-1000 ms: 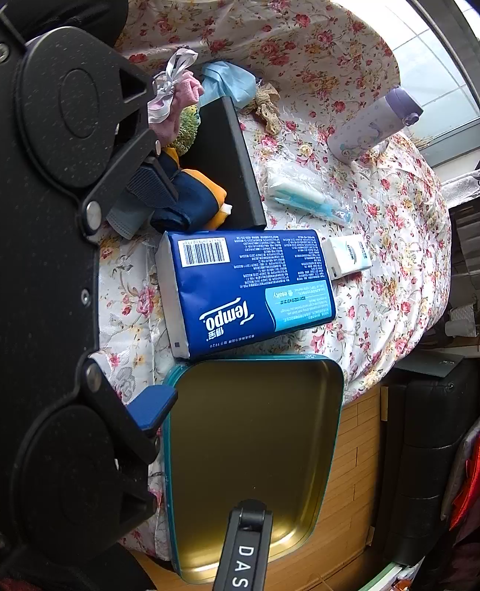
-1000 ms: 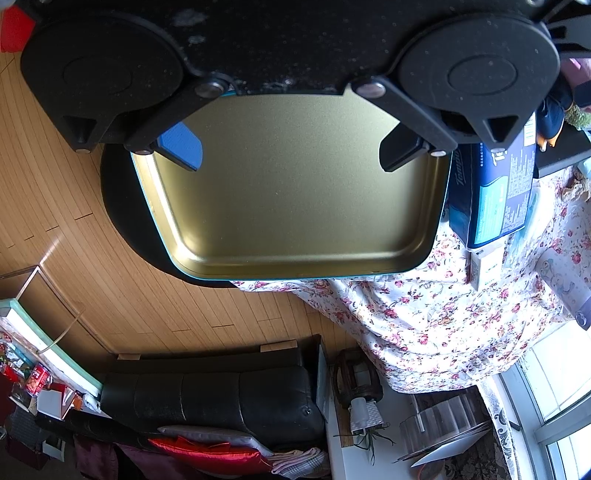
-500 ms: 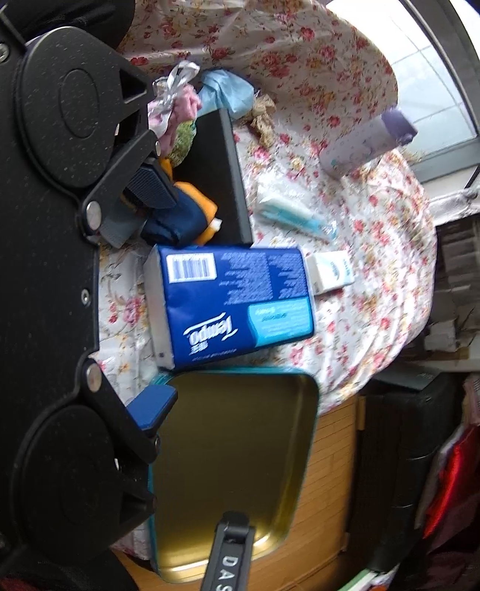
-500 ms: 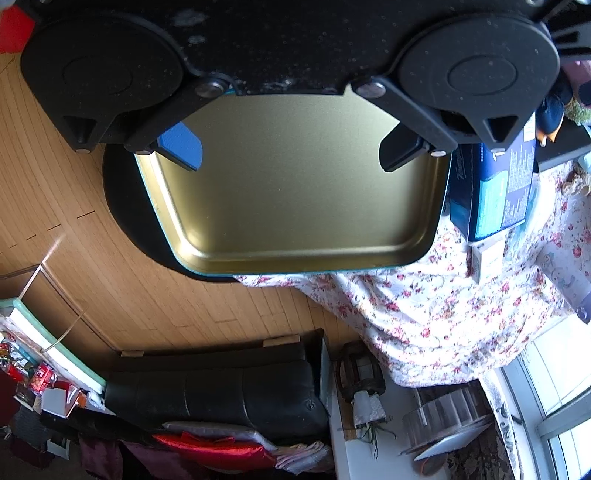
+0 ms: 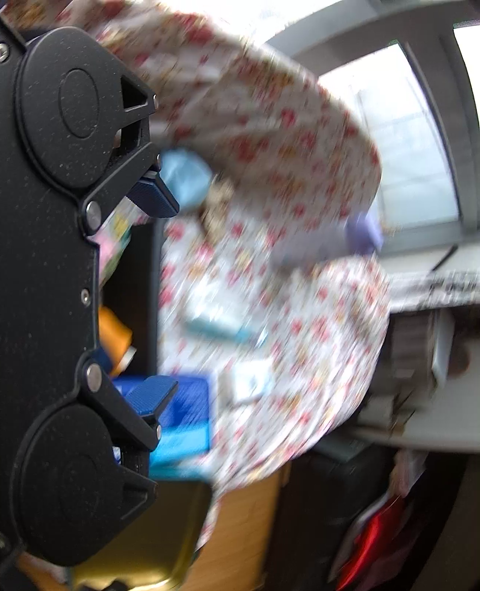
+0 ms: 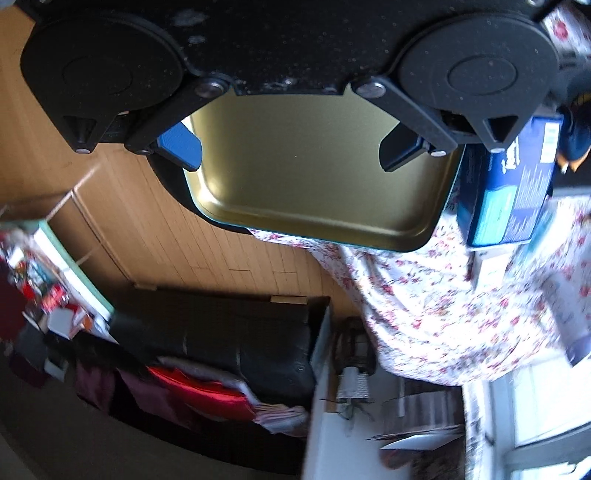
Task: Organize soft objects
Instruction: 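Grasp the pink drawstring pouch with the right gripper while the left tool approaches the sponge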
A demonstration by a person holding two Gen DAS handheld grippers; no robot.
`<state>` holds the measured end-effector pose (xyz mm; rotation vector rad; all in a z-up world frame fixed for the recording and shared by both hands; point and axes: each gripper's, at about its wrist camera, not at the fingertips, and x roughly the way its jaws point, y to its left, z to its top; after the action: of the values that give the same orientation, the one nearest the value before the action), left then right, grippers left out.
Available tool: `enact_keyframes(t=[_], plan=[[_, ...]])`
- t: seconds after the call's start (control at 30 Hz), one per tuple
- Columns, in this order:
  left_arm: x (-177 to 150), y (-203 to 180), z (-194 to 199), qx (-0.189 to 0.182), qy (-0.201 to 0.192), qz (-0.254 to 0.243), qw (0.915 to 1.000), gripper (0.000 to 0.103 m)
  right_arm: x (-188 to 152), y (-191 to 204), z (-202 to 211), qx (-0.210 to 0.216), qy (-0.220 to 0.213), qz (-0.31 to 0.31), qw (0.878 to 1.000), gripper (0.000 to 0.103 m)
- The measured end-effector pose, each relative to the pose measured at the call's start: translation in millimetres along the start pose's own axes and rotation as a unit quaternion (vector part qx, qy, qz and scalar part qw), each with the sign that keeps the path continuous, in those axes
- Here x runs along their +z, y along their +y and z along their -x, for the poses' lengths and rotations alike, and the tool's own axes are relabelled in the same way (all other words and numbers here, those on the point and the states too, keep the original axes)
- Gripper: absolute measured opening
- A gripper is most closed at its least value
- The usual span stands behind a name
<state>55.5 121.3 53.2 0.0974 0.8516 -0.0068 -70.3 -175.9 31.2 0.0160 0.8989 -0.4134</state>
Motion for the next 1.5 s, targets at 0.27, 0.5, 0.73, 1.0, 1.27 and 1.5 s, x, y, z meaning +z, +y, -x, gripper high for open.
enact_keyframes(t=[0.27,0.5,0.73,1.0,1.27,1.5], plan=[[26,72,-38,0.047,-0.016,0.020,0.9985,0.094,8,22,0,0.069,0.029,0.006,0.997,0.103],[15,99,-72,0.030,0.009,0.003,0.9995,0.095,-3,82,16,0.207,0.043,0.005,0.977,0.102],[11,113,-90,-0.003,0.028,0.049,0.9984,0.094,-24,164,59,0.311,0.024,0.094,0.946,0.102],[5,123,-102,-0.005,0.035,0.078,0.9964,0.094,-34,239,61,0.320,0.029,0.161,0.933,0.094],[3,125,-111,-0.007,0.047,0.082,0.9955,0.094,-48,266,51,0.288,0.068,0.197,0.935,0.057],[2,134,-120,-0.010,0.073,0.108,0.9914,0.094,-32,243,67,0.321,0.049,0.186,0.927,0.054]])
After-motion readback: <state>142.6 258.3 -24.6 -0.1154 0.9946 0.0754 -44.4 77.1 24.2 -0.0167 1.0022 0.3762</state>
